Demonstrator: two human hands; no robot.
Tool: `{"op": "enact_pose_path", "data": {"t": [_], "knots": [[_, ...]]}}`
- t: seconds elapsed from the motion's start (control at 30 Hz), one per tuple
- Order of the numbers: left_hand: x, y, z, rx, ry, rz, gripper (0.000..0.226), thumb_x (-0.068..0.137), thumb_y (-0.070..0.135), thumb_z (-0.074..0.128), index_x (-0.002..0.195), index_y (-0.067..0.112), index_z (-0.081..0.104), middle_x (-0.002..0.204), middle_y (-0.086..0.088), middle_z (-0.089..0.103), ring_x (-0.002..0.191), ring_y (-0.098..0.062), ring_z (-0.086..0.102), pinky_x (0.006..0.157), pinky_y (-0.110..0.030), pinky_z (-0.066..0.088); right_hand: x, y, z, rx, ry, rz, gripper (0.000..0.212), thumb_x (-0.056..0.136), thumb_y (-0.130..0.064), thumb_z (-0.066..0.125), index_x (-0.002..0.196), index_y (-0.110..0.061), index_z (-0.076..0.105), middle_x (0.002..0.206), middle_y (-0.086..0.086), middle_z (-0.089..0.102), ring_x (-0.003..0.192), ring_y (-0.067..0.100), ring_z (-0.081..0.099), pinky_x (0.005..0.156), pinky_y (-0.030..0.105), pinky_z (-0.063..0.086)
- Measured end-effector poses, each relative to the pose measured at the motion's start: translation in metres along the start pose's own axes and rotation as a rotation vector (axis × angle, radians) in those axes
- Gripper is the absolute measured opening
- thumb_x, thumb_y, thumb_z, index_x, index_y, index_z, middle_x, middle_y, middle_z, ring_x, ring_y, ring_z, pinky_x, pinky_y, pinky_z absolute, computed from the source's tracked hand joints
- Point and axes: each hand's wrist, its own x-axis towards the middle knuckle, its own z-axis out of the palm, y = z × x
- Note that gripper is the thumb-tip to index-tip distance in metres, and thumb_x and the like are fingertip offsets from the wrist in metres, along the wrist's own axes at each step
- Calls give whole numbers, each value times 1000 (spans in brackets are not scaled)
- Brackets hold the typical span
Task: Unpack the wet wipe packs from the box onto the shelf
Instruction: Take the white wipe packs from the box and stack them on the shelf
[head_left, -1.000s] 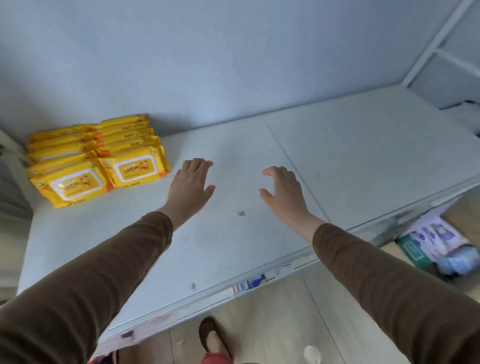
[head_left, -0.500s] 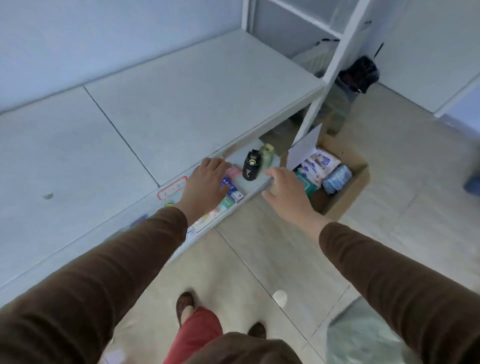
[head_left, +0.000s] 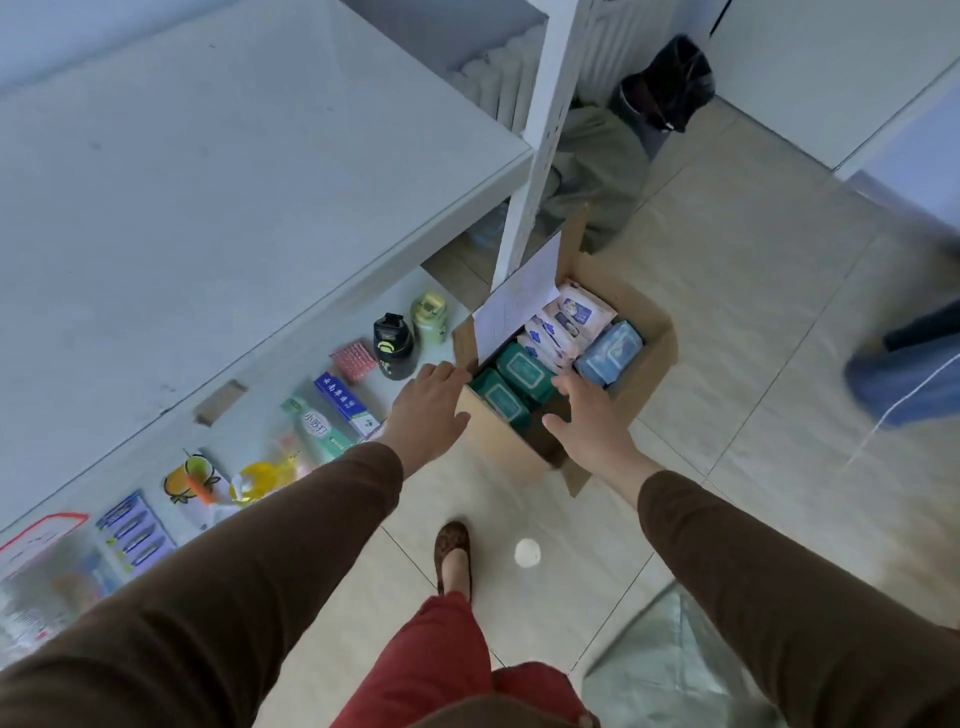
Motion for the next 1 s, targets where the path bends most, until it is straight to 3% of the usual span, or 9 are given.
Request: {"op": "enact_pose_path", "data": {"t": [0.13,0.4,0.67,0.83,0.93,1.0], "knots": [[72,32,18,8,-78,25,49,89,24,59,137,17,49,133,-5,51,123,-28,47,96,-41,44,56,50,-22,41,-77,104,56,95,-30,62,145,-24,38,145,0,47,134,21,45,106,39,43],[203,82,60,-15,-214,-17,50,93,26,55,141,20,44,141,-1,48,127,-23,45,101,-42,44,181,149,-44,107,-157,174,48,94,-32,61,138,-23,44,137,1,53,125,23,53,98,39,48],[329,101,150,-6,-357,-159,56,98,30,54,150,21,35,155,-1,35,143,-21,30,117,-33,25,308,260,-20,160,-289,204,47,93,-28,62,135,-16,44,132,6,52,121,26,54,96,38,47],[402,89,207,69,-381,-180,54,97,27,54,148,18,36,151,-1,40,138,-22,36,111,-35,33,400,307,2,45,-330,179,50,95,-20,59,141,-8,43,133,13,53,123,29,52,88,34,43],[446,78,238,225,-435,-102,53,98,27,54,146,15,37,148,-3,42,135,-24,41,107,-40,40,449,323,23,-12,-271,133,54,92,-22,62,139,-6,43,138,15,48,128,32,46,103,37,39],[475,71,258,323,-450,-42,53,95,24,58,143,13,40,144,-4,46,130,-25,45,101,-41,46,476,330,39,-53,-247,96,52,90,-21,62,137,-6,44,136,16,49,126,34,46,103,39,40]]}}
